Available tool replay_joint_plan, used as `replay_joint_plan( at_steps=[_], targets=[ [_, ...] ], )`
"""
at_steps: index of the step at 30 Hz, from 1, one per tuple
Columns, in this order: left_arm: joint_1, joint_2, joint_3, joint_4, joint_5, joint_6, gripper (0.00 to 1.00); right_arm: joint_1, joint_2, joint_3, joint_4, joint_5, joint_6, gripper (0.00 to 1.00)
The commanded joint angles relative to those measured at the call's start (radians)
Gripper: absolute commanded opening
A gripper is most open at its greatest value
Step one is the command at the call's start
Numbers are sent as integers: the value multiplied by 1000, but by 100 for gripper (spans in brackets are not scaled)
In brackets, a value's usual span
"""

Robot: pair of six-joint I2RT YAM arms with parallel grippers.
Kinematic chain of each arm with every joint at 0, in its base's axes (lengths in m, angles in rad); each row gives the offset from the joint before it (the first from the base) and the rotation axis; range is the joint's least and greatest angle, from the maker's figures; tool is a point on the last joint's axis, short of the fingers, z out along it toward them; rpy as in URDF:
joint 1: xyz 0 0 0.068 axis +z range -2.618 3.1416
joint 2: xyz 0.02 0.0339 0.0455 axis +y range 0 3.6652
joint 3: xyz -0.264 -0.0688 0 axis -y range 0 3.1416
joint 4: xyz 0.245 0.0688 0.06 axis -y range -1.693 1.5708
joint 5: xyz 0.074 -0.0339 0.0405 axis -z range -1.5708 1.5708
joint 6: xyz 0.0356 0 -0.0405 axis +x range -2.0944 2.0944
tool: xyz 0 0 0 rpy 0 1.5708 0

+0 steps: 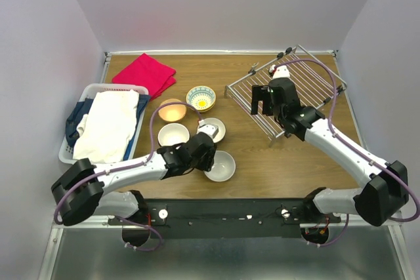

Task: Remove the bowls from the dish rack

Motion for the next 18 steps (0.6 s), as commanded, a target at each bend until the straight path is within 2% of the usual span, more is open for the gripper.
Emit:
replay_joint_plan(
  at_steps=[1, 4, 5, 6, 9, 10, 12, 13, 14, 18],
  targets=[
    [-6, -112, 26, -38, -73, -2, 53, -10, 51, 32, 27, -31, 22, 100],
    [5, -181, 81, -100, -110, 27, 59, -13, 102, 73, 32, -43, 23, 100],
    [12, -198, 113, -115, -115, 33, 65, -11, 132, 90, 32, -46, 23, 100],
    [26, -232, 130, -143, -122, 42, 65, -18, 151, 105, 30, -54, 23, 100],
    [112, -295, 187, -189, -125, 91, 79, -34, 226, 176, 27, -71, 25, 100],
    [141, -310, 196, -198, -121, 107, 80, -41, 243, 220, 23, -78, 29, 100],
    [251, -358, 233, -233, -121, 145, 91, -79, 303, 266, 10, -115, 54, 100],
    [285, -371, 245, -243, -113, 157, 92, -93, 323, 286, 7, -127, 63, 100],
    [362, -385, 272, -252, -112, 195, 97, -108, 338, 324, 6, -137, 74, 100],
    [512, -428, 352, -337, -130, 268, 99, -226, 375, 386, -17, -175, 139, 100]
  ],
)
